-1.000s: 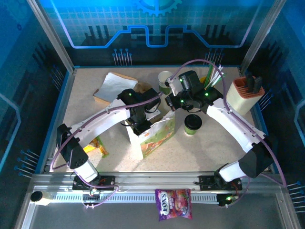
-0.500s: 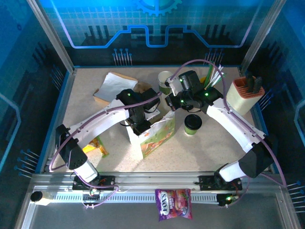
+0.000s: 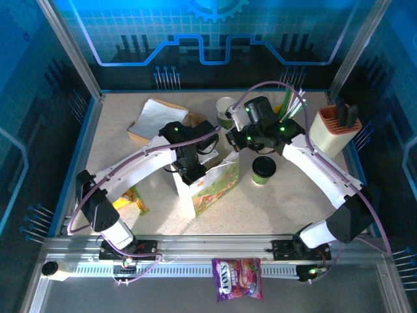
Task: Pack the takeout coffee
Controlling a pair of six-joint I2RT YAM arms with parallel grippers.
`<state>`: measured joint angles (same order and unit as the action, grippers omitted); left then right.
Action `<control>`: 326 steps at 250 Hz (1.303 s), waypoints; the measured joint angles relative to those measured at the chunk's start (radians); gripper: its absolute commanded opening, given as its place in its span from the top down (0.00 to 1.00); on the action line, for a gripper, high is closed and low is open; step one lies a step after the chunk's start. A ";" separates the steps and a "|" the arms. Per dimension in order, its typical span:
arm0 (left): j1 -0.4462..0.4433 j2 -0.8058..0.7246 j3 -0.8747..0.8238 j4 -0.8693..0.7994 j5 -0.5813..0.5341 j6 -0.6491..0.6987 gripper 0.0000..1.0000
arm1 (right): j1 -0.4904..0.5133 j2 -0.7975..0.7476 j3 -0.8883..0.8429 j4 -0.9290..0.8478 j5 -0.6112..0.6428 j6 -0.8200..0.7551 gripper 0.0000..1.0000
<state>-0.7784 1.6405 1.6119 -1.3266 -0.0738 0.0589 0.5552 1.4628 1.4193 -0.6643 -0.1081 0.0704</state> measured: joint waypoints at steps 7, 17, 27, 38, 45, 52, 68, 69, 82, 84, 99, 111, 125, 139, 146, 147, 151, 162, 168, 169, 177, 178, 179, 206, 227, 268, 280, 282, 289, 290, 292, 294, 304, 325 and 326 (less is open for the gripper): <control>0.000 0.000 0.000 0.000 0.000 0.000 0.43 | 0.000 0.000 0.000 0.000 0.000 0.000 0.94; 0.002 0.000 0.000 0.000 0.000 0.000 0.43 | 0.000 0.000 0.000 0.000 0.000 0.000 0.94; 0.003 -0.002 0.000 -0.001 0.000 0.000 0.43 | 0.000 0.000 0.000 0.000 0.000 0.000 0.94; 0.005 -0.003 0.000 -0.003 0.000 0.001 0.43 | 0.000 0.000 0.000 0.000 0.000 0.000 0.94; 0.007 -0.005 0.000 -0.003 0.000 0.001 0.43 | 0.000 0.000 0.000 0.000 0.000 0.000 0.94; 0.008 -0.006 0.000 -0.004 0.000 0.003 0.43 | 0.000 0.000 0.000 0.000 0.000 0.000 0.94; 0.011 -0.009 0.000 -0.003 0.000 0.003 0.43 | 0.000 0.000 0.000 0.000 0.000 0.000 0.94; 0.011 -0.009 0.000 -0.003 0.000 0.003 0.43 | 0.000 0.000 0.000 0.000 0.000 0.000 0.94; 0.012 -0.011 -0.001 -0.003 0.000 0.003 0.43 | 0.000 0.000 0.000 0.000 0.000 0.000 0.94; 0.013 -0.011 -0.001 -0.003 0.000 0.003 0.43 | 0.000 0.000 0.000 0.000 0.000 0.000 0.94; 0.013 -0.013 -0.008 -0.003 0.001 0.003 0.43 | 0.000 0.000 0.000 0.000 0.000 0.000 0.94; 0.013 -0.013 -0.013 -0.003 0.001 0.003 0.44 | 0.000 0.000 0.000 0.000 0.000 0.000 0.94; 0.013 -0.013 -0.019 -0.002 0.002 0.004 0.43 | 0.000 0.000 0.000 0.000 -0.001 0.000 0.94; 0.013 -0.013 -0.023 -0.001 0.004 0.004 0.43 | 0.000 0.000 0.000 0.000 -0.001 0.000 0.94; 0.013 -0.013 -0.026 0.000 0.004 0.004 0.43 | 0.000 0.000 0.000 0.000 0.000 0.000 0.94; 0.014 -0.013 -0.026 0.000 0.004 0.004 0.43 | 0.000 0.000 0.000 0.000 -0.001 0.000 0.94; 0.014 -0.013 -0.027 0.000 0.005 0.004 0.43 | 0.000 0.000 0.000 0.000 -0.001 0.000 0.94; 0.014 -0.013 -0.029 0.001 0.005 0.004 0.43 | 0.000 0.000 0.000 0.000 -0.001 0.000 0.94; 0.015 -0.013 -0.031 0.002 0.005 0.005 0.43 | 0.000 0.000 0.000 0.000 -0.001 0.000 0.94; 0.015 -0.013 -0.031 0.001 0.005 0.005 0.43 | 0.000 0.000 0.000 0.000 -0.001 0.000 0.94; 0.016 -0.013 -0.032 0.001 0.005 0.008 0.44 | 0.000 0.000 0.000 0.000 -0.001 0.000 0.94; 0.016 -0.013 -0.032 0.001 0.005 0.008 0.43 | 0.000 0.000 0.000 0.000 -0.001 0.000 0.94; 0.016 -0.013 -0.032 0.002 0.005 0.008 0.43 | 0.000 0.000 0.000 0.000 -0.001 0.000 0.94; 0.016 -0.013 -0.032 0.006 0.005 0.014 0.44 | 0.000 0.000 0.000 0.000 -0.001 0.000 0.94; 0.016 -0.013 -0.032 0.010 0.005 0.019 0.43 | 0.000 0.000 0.000 0.000 -0.001 0.000 0.94; 0.016 -0.011 -0.033 0.023 0.005 0.020 0.44 | 0.000 0.000 0.000 0.000 -0.001 0.000 0.94; 0.016 -0.009 -0.033 0.024 0.005 0.020 0.43 | 0.000 0.000 0.000 0.000 -0.001 0.000 0.94; 0.016 -0.009 -0.033 0.024 0.005 0.020 0.44 | 0.000 0.000 0.000 0.000 -0.001 0.000 0.94; 0.016 -0.008 -0.034 0.024 0.005 0.020 0.44 | 0.000 0.000 0.000 0.000 -0.001 0.000 0.94; 0.016 -0.008 -0.034 0.024 0.005 0.020 0.44 | 0.000 0.000 0.000 0.000 -0.001 0.000 0.94; 0.016 -0.007 -0.034 0.024 0.005 0.020 0.43 | 0.000 0.000 0.000 0.000 -0.001 0.000 0.94; 0.016 -0.007 -0.034 0.024 0.005 0.020 0.43 | 0.000 0.000 0.000 0.000 -0.001 0.000 0.94; 0.016 -0.005 -0.034 0.024 0.005 0.020 0.44 | 0.000 0.000 0.000 0.000 -0.001 0.000 0.94; 0.016 -0.004 -0.039 0.027 0.005 0.022 0.44 | 0.000 0.000 0.000 0.000 -0.003 0.000 0.94; 0.016 -0.004 -0.039 0.027 0.005 0.022 0.44 | 0.000 0.000 0.000 0.000 -0.003 0.000 0.94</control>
<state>-0.7628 1.6363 1.5730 -1.2999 -0.0692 0.0807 0.5552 1.4628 1.4193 -0.6643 -0.1116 0.0704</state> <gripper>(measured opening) 0.644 0.064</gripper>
